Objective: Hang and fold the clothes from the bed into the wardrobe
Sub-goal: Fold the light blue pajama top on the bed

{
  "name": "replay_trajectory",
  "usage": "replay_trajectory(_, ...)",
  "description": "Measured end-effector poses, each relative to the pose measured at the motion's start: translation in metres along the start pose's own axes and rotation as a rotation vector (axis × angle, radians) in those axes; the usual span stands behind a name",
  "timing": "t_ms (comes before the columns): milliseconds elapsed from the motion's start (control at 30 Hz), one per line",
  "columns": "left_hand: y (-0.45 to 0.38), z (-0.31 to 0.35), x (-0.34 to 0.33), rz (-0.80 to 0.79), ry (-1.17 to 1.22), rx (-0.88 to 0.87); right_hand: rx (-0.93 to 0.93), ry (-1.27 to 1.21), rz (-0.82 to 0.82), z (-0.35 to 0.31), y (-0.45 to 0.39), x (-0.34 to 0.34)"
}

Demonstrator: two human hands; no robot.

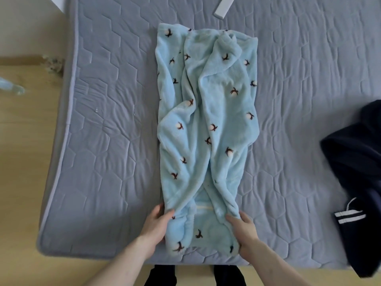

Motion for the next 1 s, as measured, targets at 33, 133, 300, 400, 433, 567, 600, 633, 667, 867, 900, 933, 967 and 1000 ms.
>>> replay_trajectory(33, 0.001, -0.001, -0.001, 0.026, -0.023, -0.042, 0.052, 0.007, 0.017, 0.003, 0.0, 0.002)
replay_trajectory(133, 0.012, 0.001, -0.002, 0.116, -0.208, -0.116, 0.212, 0.1, 0.166, 0.011, 0.007, 0.007)
replay_trajectory(300, 0.042, -0.006, -0.001, 0.074, -0.332, -0.09, 0.214, 0.238, 0.23, 0.047, 0.027, 0.014)
replay_trajectory(400, 0.059, -0.032, 0.011, -0.066, -0.485, 0.029, 0.109, 0.406, 0.218, 0.069, 0.038, 0.026)
replay_trajectory(433, 0.065, -0.04, 0.015, -0.094, -0.504, 0.055, 0.09, 0.455, 0.216, 0.075, 0.043, 0.031)
replay_trajectory(567, 0.088, -0.034, 0.027, -0.022, -0.466, -0.041, 0.108, 0.459, 0.215, 0.078, 0.07, 0.038)
replay_trajectory(600, 0.092, -0.024, 0.029, -0.025, -0.441, -0.1, 0.132, 0.417, 0.214, 0.072, 0.077, 0.036)
replay_trajectory(633, 0.095, -0.012, 0.03, -0.049, -0.41, -0.162, 0.155, 0.37, 0.202, 0.063, 0.085, 0.034)
replay_trajectory(667, 0.096, 0.003, 0.031, -0.086, -0.387, -0.237, 0.185, 0.33, 0.178, 0.05, 0.094, 0.032)
replay_trajectory(867, 0.076, 0.115, 0.033, -0.129, -0.074, -0.366, 0.263, 0.126, 0.006, -0.055, 0.114, 0.032)
replay_trajectory(900, 0.067, 0.129, 0.033, -0.109, 0.019, -0.295, 0.202, 0.002, -0.029, -0.074, 0.112, 0.031)
replay_trajectory(933, 0.056, 0.142, 0.032, -0.1, 0.122, -0.22, 0.139, -0.122, -0.075, -0.093, 0.109, 0.03)
replay_trajectory(967, 0.045, 0.154, 0.029, -0.104, 0.242, -0.159, 0.095, -0.228, -0.133, -0.112, 0.108, 0.028)
replay_trajectory(1000, 0.034, 0.166, 0.028, -0.109, 0.342, -0.125, 0.08, -0.305, -0.192, -0.131, 0.106, 0.026)
Point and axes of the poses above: each hand's wrist, its own y-axis away from the middle knuckle, its own x-axis out of the back of the hand, z = x × y, the point moved 4 cm from there along -y, towards the middle knuckle, and after that the axes turned 13 degrees about -x, right-handed, at the moved point
